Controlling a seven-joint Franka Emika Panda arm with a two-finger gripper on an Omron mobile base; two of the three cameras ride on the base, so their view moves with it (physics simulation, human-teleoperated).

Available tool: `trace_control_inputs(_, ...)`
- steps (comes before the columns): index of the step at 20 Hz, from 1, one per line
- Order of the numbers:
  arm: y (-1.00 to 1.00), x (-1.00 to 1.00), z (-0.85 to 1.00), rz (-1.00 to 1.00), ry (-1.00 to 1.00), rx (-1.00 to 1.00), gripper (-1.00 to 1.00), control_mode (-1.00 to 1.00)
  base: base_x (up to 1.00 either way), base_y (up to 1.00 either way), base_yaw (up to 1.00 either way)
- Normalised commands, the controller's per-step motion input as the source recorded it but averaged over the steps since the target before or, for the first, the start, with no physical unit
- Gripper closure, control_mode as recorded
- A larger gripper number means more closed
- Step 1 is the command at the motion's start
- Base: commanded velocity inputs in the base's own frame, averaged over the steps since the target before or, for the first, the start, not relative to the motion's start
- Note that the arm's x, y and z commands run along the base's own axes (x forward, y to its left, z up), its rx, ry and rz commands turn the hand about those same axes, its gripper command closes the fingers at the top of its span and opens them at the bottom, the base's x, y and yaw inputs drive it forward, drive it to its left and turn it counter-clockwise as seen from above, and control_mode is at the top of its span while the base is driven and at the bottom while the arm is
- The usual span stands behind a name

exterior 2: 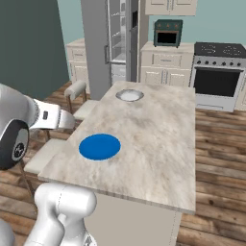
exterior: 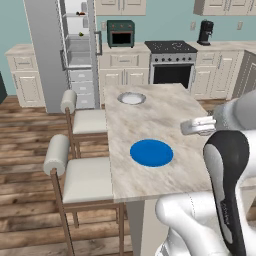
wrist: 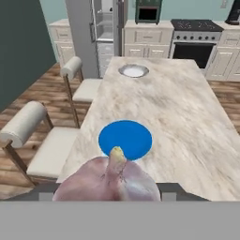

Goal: Transport the fish and garlic to the fridge. Place the fish on the rack containing meat and place the garlic on the rack containing the vegetable, ensuring meats and vegetables are on different racks.

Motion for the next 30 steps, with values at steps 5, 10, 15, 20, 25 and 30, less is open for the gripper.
trace_control_inputs(5,0.10,-0.56,0.04,0.00,0.03,0.00,1.00,-1.00,0.00,0.00,0.00)
trace_control_inputs(10,0.07,0.05,-0.75,0.00,-0.01,0.00,1.00,-1.00,0.00,0.00,0.00)
trace_control_inputs(15,0.00,0.21,-0.69,0.02,-0.01,0.00,1.00,-1.00,0.00,0.00,0.00)
trace_control_inputs(20,0.04,0.02,-0.01,0.01,-0.07,0.00,1.00,1.00,-0.02,0.21,0.01)
trace_control_inputs(25,0.00,0.00,0.00,0.00,0.00,0.00,1.00,1.00,-0.27,0.97,0.04)
trace_control_inputs(30,0.00,0.00,0.00,0.00,0.00,0.00,1.00,1.00,-0.15,1.00,0.00)
